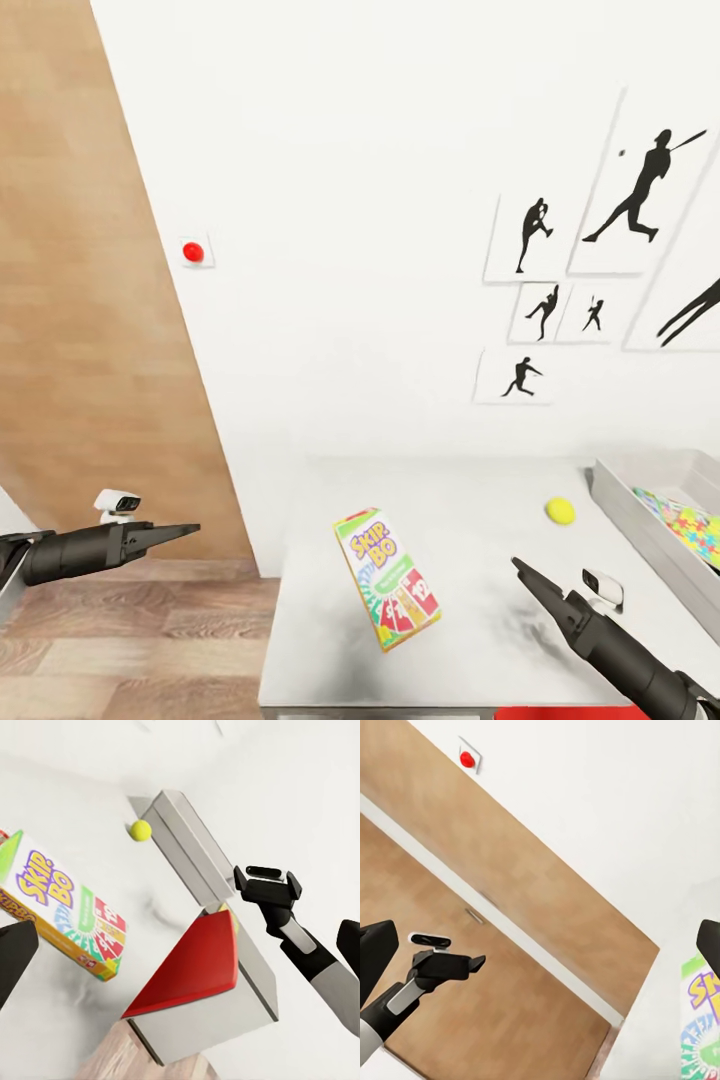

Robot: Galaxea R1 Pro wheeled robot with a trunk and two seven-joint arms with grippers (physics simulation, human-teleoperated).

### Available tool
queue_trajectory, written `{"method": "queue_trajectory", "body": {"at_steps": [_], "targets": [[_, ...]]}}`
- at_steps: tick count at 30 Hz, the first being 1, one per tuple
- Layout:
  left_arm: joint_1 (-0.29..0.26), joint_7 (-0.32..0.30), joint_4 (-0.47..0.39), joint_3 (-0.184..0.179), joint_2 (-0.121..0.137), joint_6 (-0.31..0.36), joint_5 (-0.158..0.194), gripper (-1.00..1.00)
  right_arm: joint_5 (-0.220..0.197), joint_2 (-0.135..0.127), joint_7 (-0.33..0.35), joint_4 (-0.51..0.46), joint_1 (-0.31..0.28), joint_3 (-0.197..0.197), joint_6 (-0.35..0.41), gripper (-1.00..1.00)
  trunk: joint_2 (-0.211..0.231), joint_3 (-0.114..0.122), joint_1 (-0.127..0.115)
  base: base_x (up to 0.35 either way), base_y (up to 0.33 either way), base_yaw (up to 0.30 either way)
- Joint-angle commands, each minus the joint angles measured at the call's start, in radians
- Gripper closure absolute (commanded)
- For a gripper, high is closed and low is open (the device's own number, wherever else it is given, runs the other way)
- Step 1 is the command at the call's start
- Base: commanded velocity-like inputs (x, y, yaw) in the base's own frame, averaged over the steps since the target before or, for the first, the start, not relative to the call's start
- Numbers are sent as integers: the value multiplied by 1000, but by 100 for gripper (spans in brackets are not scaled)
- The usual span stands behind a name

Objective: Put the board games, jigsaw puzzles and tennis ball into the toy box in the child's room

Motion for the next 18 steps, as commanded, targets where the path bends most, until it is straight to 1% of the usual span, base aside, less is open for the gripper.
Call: {"method": "queue_trajectory", "body": {"at_steps": [1, 12, 18], "targets": [[-1, -3, 0, 0, 0, 10, 0, -100, -3, 0, 2, 0, -1, 0, 10, -100, -2, -2, 1, 119, 111, -3], [0, -3, 0, 0, 0, 10, 0, -100, -1, 0, 0, 0, -1, 3, 9, -100, -2, -2, 1, 44, 37, -1], [-1, -3, 0, 0, 0, 10, 0, -100, -1, 1, -1, 0, -1, 2, 10, -100, -2, -2, 1, 90, 51, 0]]}}
